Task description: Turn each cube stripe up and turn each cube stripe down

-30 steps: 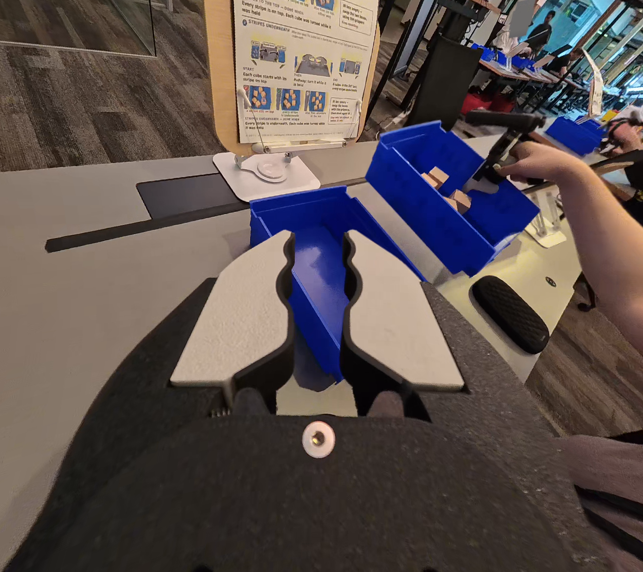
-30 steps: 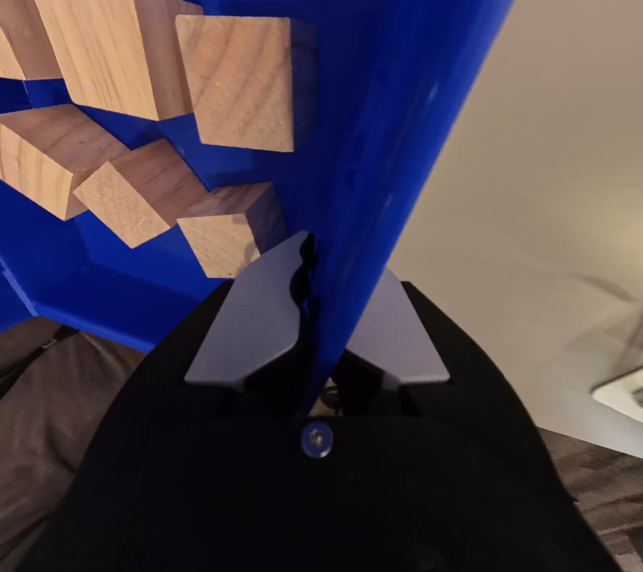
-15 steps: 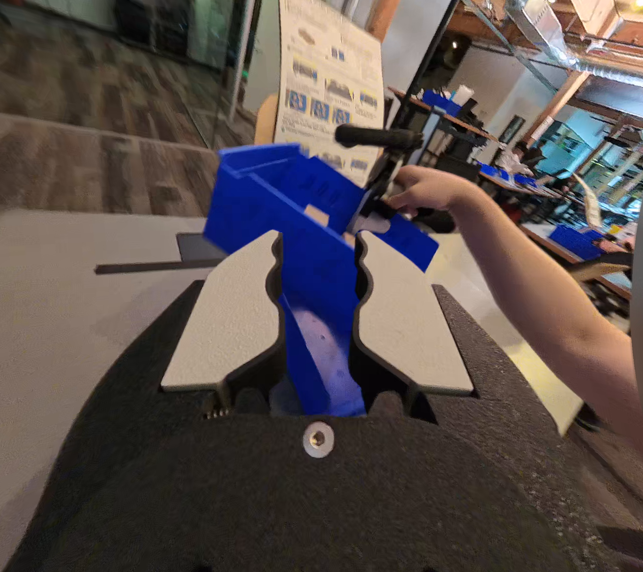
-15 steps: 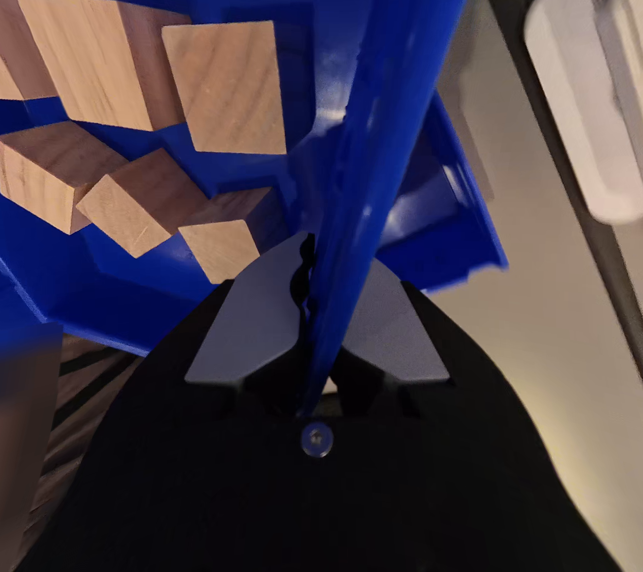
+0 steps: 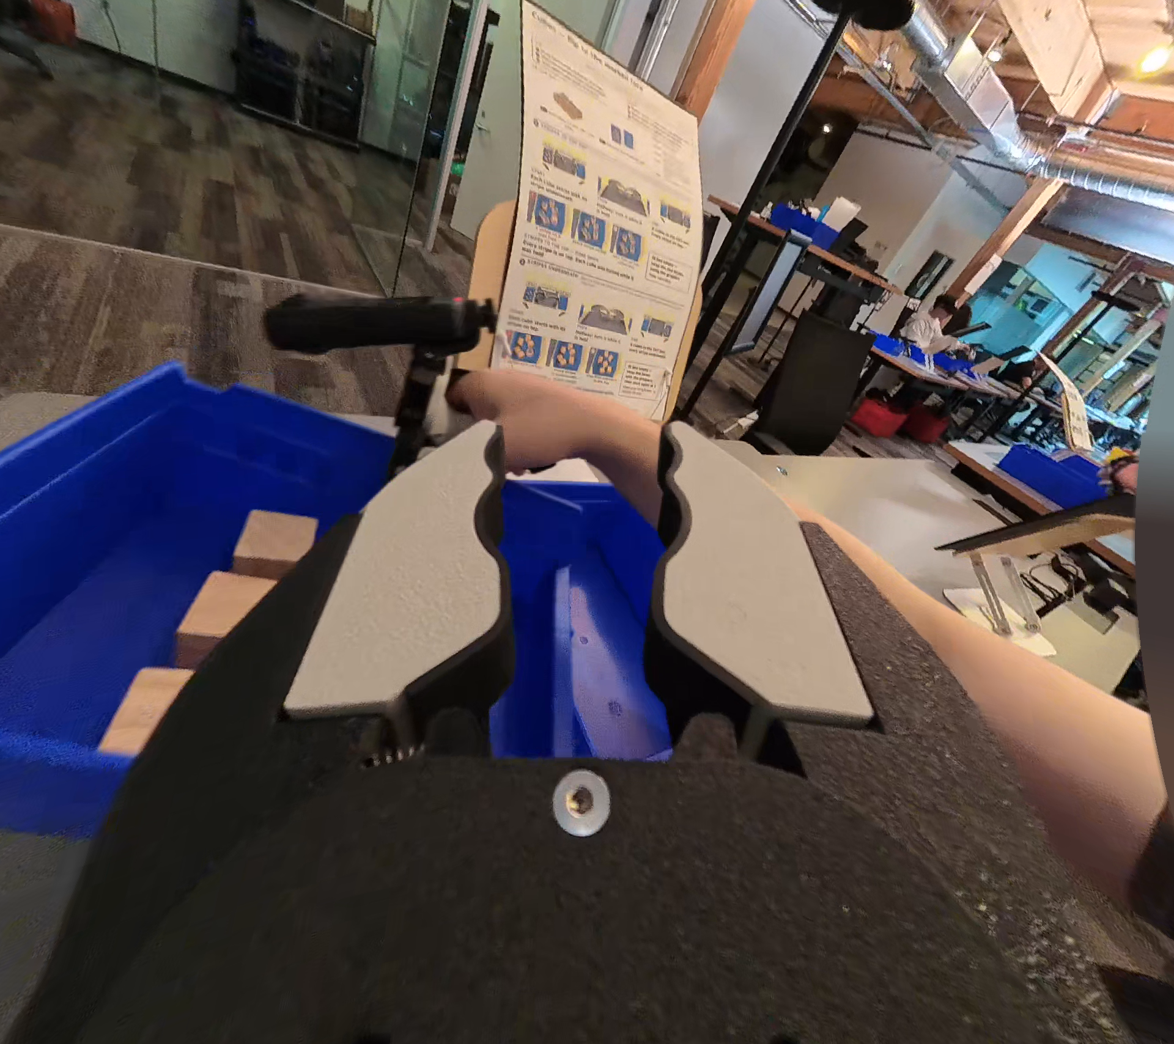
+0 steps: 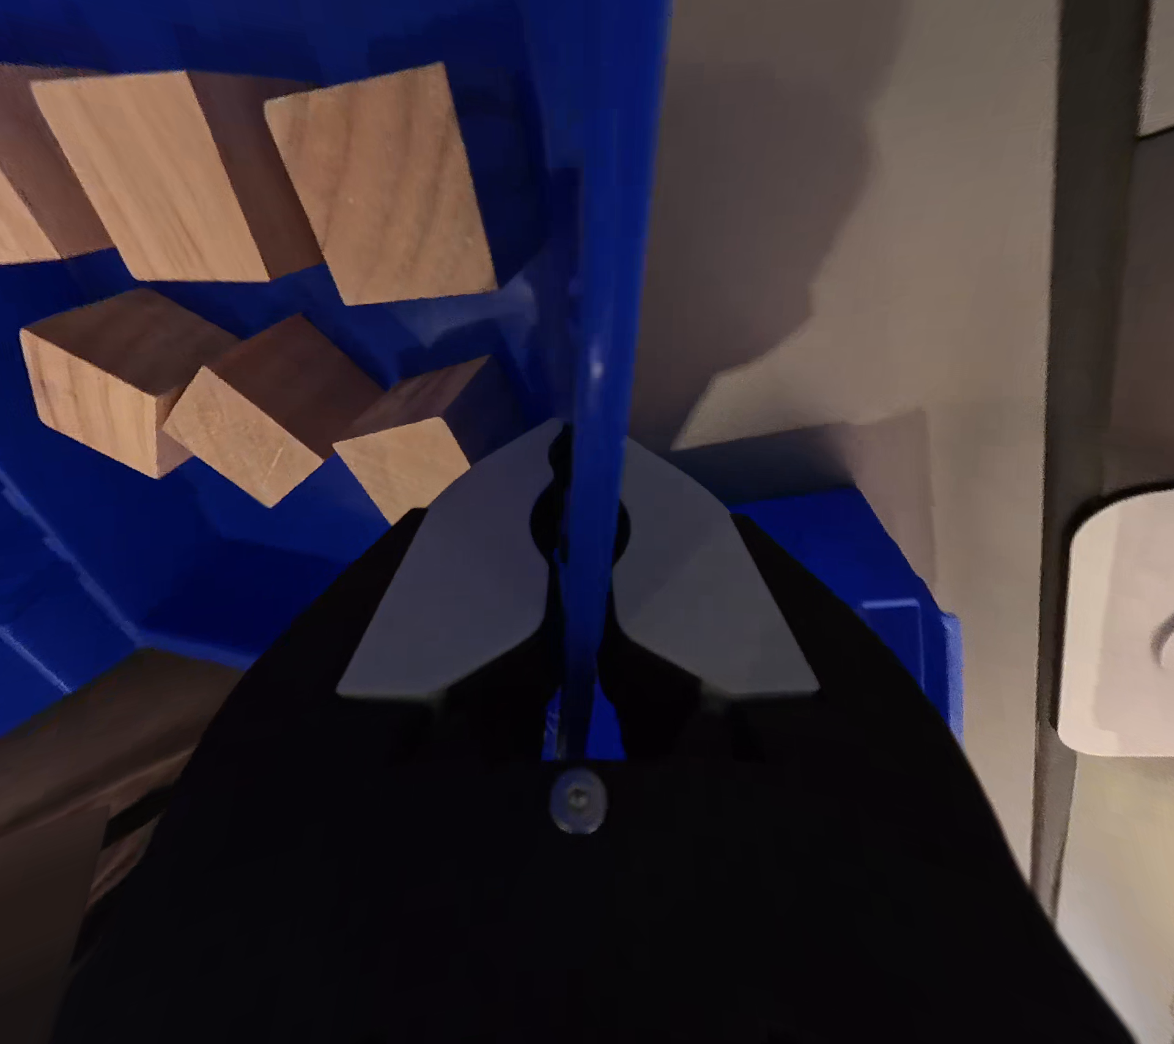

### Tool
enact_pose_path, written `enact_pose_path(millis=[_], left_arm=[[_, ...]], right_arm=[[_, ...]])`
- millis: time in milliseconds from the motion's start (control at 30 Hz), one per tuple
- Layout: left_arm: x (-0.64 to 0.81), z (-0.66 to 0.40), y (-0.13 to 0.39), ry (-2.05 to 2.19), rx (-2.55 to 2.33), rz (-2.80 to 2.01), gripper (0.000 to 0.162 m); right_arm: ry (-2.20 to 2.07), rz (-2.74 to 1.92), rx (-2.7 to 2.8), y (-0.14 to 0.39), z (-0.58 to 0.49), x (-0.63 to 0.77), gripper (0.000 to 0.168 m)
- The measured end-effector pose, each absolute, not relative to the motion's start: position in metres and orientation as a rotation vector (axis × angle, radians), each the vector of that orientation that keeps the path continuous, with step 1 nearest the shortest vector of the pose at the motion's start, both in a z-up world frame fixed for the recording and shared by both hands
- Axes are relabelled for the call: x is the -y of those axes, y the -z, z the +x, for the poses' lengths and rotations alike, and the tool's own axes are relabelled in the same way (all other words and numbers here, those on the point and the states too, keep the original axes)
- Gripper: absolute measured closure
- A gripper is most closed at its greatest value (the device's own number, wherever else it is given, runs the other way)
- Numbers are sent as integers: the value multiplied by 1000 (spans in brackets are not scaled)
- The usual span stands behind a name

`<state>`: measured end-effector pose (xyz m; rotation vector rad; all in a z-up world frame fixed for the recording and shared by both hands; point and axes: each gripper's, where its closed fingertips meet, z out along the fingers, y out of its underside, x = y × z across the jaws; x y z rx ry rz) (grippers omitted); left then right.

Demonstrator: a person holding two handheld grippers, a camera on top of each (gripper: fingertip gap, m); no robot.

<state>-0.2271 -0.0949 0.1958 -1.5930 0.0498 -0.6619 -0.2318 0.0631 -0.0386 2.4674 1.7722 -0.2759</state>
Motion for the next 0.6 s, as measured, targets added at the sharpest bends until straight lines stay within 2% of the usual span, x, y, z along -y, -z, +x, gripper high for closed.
enact_pose_path(millis=[333,500,600], left_arm=[[87,-209,-188,715,-132,-1648,113],[81,-208,-183,737,-131,-1672,113],[75,-202,-177,746,-145,-1712,112]], right_arm=[[95,2430,-1716,111,-246,-55,160],[136,2455,-1690,125,-242,-56,161],[166,2488,-1740,129,-243,-59,152]])
